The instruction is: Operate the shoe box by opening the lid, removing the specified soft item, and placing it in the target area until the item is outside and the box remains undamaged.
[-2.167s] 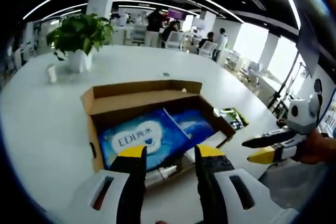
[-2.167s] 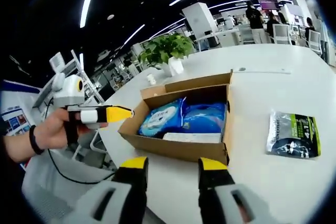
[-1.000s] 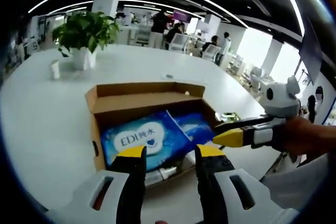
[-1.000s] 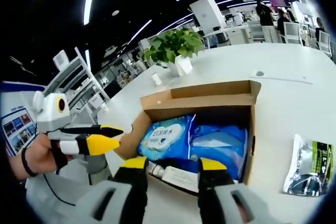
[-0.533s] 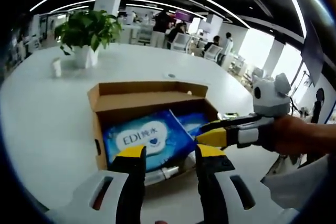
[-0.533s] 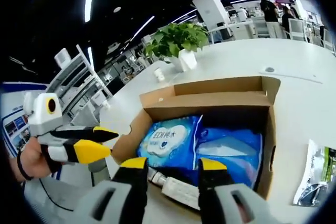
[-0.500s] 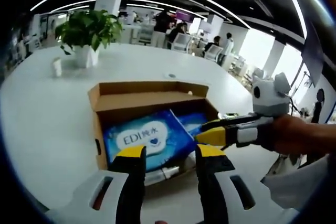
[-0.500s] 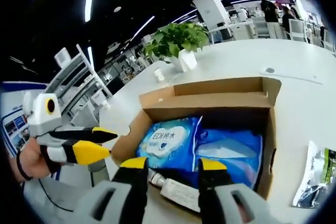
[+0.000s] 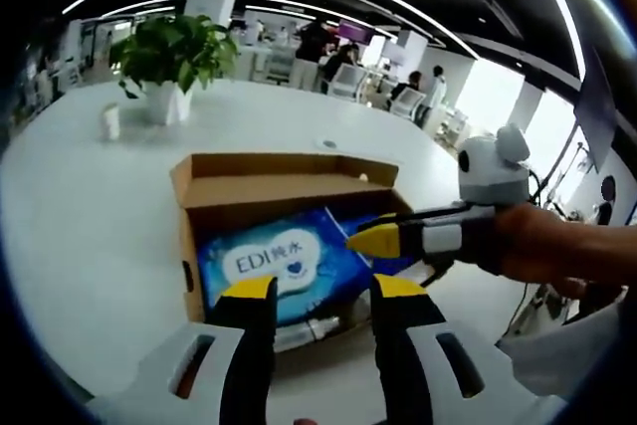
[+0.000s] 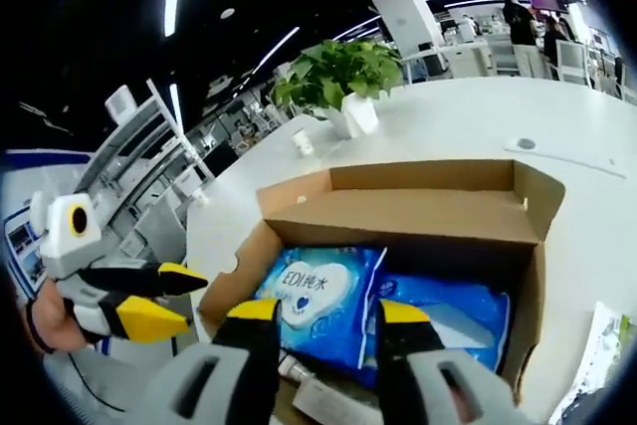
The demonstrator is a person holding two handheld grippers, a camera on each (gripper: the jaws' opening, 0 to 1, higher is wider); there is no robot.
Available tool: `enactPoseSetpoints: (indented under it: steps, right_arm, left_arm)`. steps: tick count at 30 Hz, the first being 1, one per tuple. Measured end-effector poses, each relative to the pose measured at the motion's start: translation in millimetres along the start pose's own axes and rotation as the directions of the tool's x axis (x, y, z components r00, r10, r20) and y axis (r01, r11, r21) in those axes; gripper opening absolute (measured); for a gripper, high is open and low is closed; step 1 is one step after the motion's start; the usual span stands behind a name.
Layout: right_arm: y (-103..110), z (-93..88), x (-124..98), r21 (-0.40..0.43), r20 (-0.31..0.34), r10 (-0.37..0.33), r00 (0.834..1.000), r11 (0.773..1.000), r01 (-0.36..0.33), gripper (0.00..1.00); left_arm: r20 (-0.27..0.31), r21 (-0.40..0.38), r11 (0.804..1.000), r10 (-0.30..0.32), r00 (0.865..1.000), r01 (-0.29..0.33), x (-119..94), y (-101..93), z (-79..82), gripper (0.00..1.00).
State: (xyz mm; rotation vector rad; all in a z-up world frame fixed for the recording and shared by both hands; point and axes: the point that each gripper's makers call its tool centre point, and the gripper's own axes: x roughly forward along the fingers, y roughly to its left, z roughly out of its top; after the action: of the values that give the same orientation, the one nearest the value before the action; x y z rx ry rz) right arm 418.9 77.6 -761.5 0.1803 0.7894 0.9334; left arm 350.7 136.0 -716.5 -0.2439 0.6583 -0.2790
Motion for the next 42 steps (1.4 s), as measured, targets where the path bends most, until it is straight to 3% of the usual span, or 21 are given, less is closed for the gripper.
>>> enactPoseSetpoints:
  steps: [6, 32, 37, 42]
  right_arm:
    - [0, -1.7, 6, 0.001, -0.012, 0.006, 1.0, 1.0, -0.006, 0.35]
    - [-1, -10.7, 34, 0.007, -0.077, 0.028, 0.997, 1.0, -0.027, 0.34]
    - [-7, -16.0, 39, -0.033, -0.13, -0.008, 0.992, 0.999, 0.003, 0.26]
    - [-15, -13.7, 39, -0.02, -0.123, -0.027, 0.992, 1.0, 0.024, 0.14]
  left_arm:
    - [0.012, -0.029, 1.0, 0.011, 1.0, -0.011, 0, 7.3, 1.7, 0.37]
    - [0.012, -0.044, 0.999, 0.009, 1.0, -0.009, -2, 5.0, 2.1, 0.36]
    - [0.014, -0.057, 0.998, 0.015, 1.0, -0.014, 0, 12.9, 1.9, 0.36]
    - [0.012, -0.053, 0.999, 0.01, 1.0, -0.01, 3, 14.7, 1.4, 0.36]
